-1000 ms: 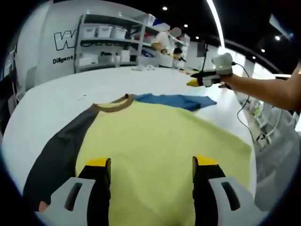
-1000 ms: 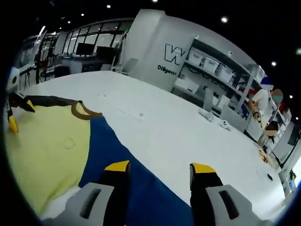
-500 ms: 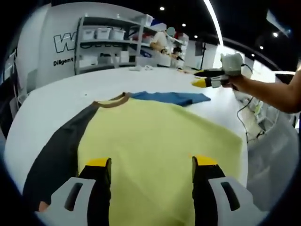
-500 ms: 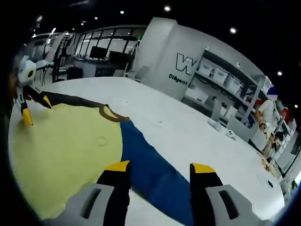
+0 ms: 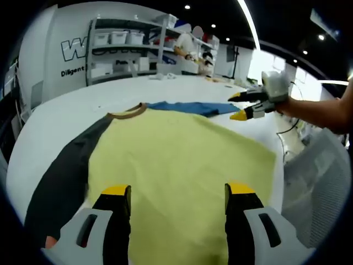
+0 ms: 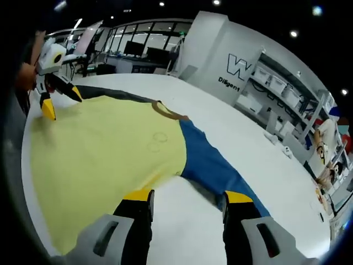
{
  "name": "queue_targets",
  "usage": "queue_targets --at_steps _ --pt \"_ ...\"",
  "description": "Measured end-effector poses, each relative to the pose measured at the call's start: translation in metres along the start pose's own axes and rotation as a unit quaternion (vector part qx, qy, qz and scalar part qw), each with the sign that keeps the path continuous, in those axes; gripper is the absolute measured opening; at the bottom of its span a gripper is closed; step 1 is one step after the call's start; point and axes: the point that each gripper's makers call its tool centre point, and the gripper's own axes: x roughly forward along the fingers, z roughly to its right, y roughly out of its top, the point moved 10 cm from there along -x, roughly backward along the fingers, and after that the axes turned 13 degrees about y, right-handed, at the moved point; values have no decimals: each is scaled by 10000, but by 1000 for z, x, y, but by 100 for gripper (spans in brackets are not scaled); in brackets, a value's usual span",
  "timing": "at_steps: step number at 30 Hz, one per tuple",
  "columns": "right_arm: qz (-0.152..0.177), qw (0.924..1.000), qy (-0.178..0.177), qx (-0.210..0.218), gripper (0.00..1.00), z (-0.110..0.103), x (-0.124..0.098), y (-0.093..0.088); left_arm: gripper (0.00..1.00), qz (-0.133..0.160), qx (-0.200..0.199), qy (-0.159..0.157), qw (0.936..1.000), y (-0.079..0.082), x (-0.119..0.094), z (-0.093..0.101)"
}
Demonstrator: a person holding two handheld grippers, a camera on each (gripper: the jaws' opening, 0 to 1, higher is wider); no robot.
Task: Fold the garment on the visible template until the final outline fits inside the template.
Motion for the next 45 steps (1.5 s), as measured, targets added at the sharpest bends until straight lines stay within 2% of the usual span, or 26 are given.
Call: queue_targets --at_steps 6,17,23,31,40,44,45 --pt "-194 9997 116 -6 51 -10 11 -6 64 1 14 33 10000 -2 -3 -1" --pt "-60 9992 376 -145 51 -30 18 9 63 -127 49 -18 9999 -10 -3 4" --pt "-93 9988 479 -83 49 -36 25 5 63 -208 70 -54 9997 -14 -2 4" --pt "-428 9982 345 -256 41 -33 17 0 63 -299 69 -75 9995 -20 -2 4" --pt "-761 9967 -99 -265 39 -15 3 -15 64 -371 68 -99 9992 -22 -2 3" --pt "-813 9965 -133 -103 42 -11 0 -13 63 -434 36 -100 9990 -25 -3 2" --pt "-693 9975 -154 3 44 -11 -1 -11 64 -420 26 -98 9991 -24 -3 2"
